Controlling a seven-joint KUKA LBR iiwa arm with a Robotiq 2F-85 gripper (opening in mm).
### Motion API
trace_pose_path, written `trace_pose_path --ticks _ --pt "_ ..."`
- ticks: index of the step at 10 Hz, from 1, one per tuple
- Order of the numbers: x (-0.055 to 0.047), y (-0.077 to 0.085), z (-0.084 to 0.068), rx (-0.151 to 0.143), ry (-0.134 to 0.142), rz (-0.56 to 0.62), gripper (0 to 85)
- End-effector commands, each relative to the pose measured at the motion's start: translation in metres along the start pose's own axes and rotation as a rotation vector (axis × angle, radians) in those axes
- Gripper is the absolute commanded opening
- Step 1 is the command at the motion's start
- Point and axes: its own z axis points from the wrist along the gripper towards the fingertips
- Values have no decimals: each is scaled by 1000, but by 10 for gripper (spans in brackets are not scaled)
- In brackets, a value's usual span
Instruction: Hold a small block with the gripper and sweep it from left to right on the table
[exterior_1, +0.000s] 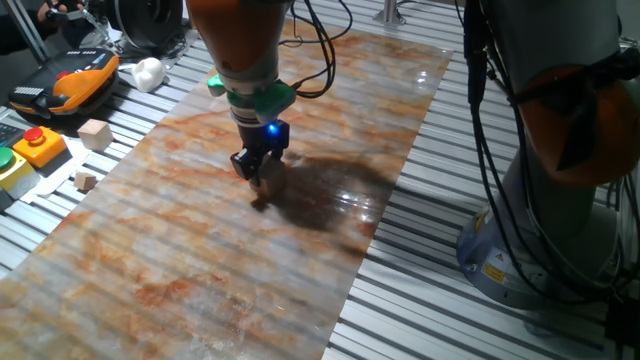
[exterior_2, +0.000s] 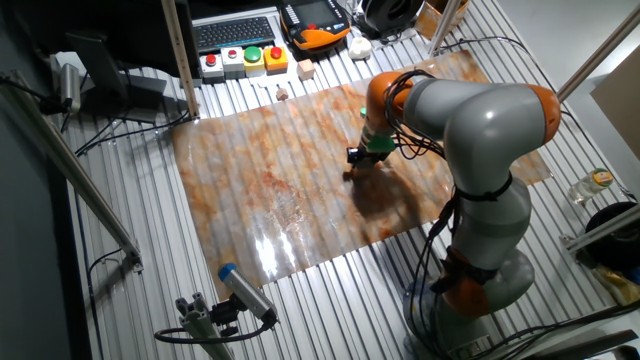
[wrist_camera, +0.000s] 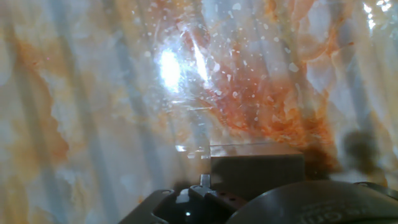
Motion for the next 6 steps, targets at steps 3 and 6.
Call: trace_pose_path --ticks 3,6 --pt "0 6 0 -1 6 5 0" --pt "1 11 3 -3 11 8 0"
